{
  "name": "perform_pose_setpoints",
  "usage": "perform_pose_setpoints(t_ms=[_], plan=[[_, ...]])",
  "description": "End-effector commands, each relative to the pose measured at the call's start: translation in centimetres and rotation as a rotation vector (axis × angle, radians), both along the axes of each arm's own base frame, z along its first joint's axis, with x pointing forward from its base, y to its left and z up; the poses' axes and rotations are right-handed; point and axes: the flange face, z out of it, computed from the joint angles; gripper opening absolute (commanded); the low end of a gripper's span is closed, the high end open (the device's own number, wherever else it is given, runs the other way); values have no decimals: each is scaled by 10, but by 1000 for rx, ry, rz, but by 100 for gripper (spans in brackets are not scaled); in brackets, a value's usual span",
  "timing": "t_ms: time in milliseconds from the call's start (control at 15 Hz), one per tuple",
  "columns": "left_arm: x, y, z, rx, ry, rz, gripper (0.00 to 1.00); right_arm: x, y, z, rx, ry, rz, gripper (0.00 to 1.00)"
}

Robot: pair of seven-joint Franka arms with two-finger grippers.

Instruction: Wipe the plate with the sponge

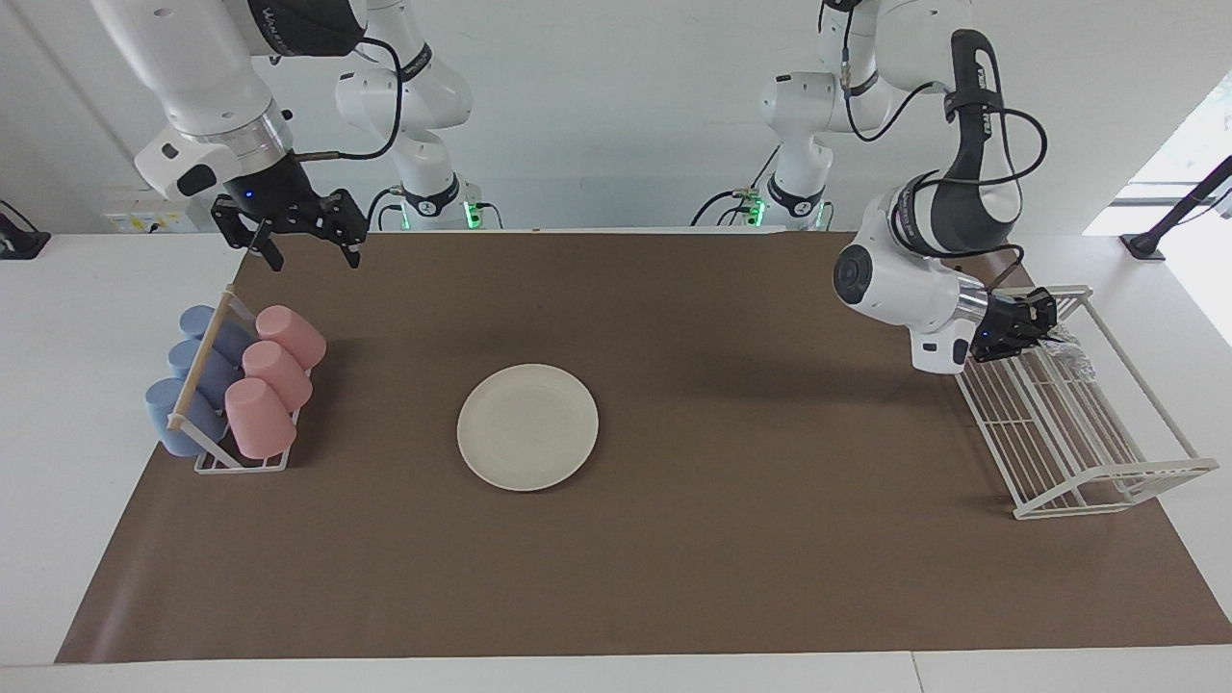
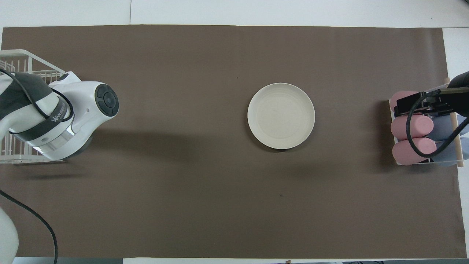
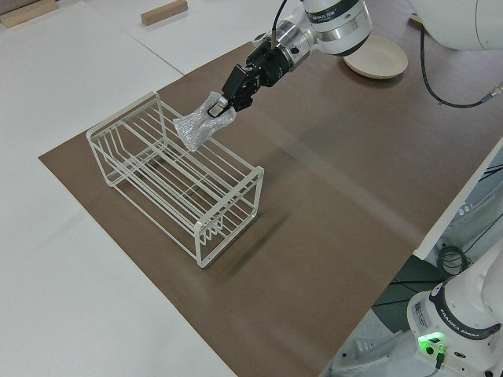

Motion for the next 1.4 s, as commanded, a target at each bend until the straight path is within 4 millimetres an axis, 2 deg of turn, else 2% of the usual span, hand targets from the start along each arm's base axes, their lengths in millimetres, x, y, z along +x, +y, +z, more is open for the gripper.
perform_pose_setpoints(t_ms=[0,334,468,602,669,735,936,1137,1337], plan=[[-1,-5,-17,23,-45,-2,0,0,2,3,-1,16,-15,100],[0,-8,-18,6,-56,-16,0,-1,2,3,-1,15,-12,100],[1,-11,-19,-8,-62,-20,0,-1,-10,3,-1,16,-32,100],[2,-12,-19,-21,-67,-25,42,-1,-25,1,-1,25,-58,100],[3,-10,-19,-25,-69,-25,83,-2,-33,1,-1,30,-71,100],[3,-10,-19,-26,-69,-24,92,-2,-40,2,0,27,-81,100],[4,-10,-18,-30,-72,-21,99,-3,-44,2,2,26,-39,100],[4,-10,-16,-49,-75,-8,100,-3,-45,2,4,29,-27,100],[7,-14,-6,-106,-86,13,100,-2,-44,3,2,18,-24,100]])
